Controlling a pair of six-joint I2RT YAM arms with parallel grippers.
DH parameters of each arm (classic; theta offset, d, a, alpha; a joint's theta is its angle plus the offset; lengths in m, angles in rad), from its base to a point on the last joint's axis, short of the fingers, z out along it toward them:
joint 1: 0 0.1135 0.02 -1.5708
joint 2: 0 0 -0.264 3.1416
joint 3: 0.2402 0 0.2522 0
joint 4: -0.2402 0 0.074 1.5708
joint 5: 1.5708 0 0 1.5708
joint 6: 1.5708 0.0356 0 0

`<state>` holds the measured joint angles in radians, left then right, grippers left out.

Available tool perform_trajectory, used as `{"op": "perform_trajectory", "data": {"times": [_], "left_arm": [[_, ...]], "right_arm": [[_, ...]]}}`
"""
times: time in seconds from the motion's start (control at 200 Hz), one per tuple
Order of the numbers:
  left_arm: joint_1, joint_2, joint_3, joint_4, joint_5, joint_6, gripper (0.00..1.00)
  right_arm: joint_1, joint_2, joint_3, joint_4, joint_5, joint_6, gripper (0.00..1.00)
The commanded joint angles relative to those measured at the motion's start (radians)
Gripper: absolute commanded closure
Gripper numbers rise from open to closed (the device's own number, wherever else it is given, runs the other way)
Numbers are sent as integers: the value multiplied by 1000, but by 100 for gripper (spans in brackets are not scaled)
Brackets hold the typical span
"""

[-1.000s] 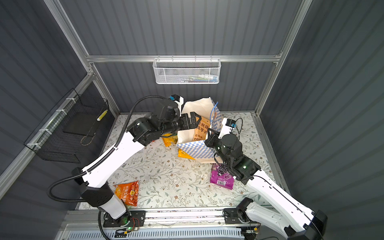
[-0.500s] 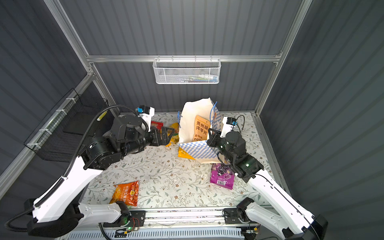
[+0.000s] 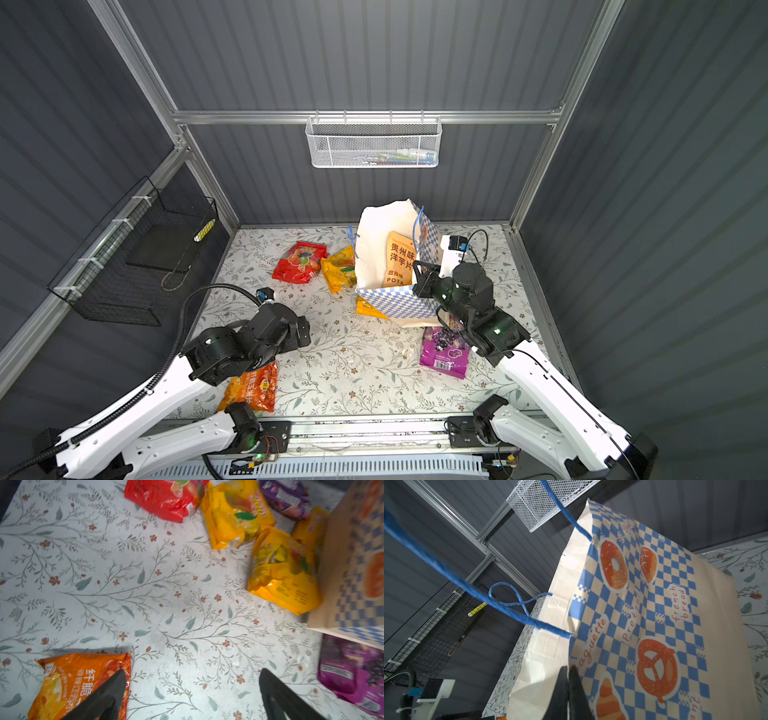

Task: Place the snacks into the paper bag
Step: 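Move left gripper toward orange chip bag while right gripper holds paper bag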

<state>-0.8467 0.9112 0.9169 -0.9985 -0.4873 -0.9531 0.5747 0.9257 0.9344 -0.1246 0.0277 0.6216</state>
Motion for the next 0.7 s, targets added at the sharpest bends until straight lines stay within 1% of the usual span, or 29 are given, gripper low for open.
{"op": "perform_trajectory", "data": {"times": [0.0,0.1,0.24,0.305,0.44,0.515,0.575,0.595,0.691], "left_arm": [[91,-4,-71,17,52,-96,0],[192,-12,-145,64,128,-114,0],[306,27,-193,74,171,-154,0],[350,59,-203,23,161,-208,0],[403,109,-230,-52,130,-307,0],[434,127,-260,-22,165,-303,0],[445,124,-287,-22,158,-329,0],[452,123,-298,9,157,-336,0],[491,119,-347,54,188,-339,0]], "right_arm": [[-5,-4,-6,-12,-27,-17,100],[-4,-2,-15,-11,-35,-15,100],[-5,-4,-23,-9,-47,-13,100],[-5,-7,-26,-9,-50,-13,100],[-5,-20,-38,-6,-49,-11,100],[-5,-23,-45,-1,-52,-7,100],[-6,-23,-45,-2,-56,-6,100],[-6,-22,-43,-3,-58,-6,100],[-5,-27,-44,-4,-59,-6,100]]}}
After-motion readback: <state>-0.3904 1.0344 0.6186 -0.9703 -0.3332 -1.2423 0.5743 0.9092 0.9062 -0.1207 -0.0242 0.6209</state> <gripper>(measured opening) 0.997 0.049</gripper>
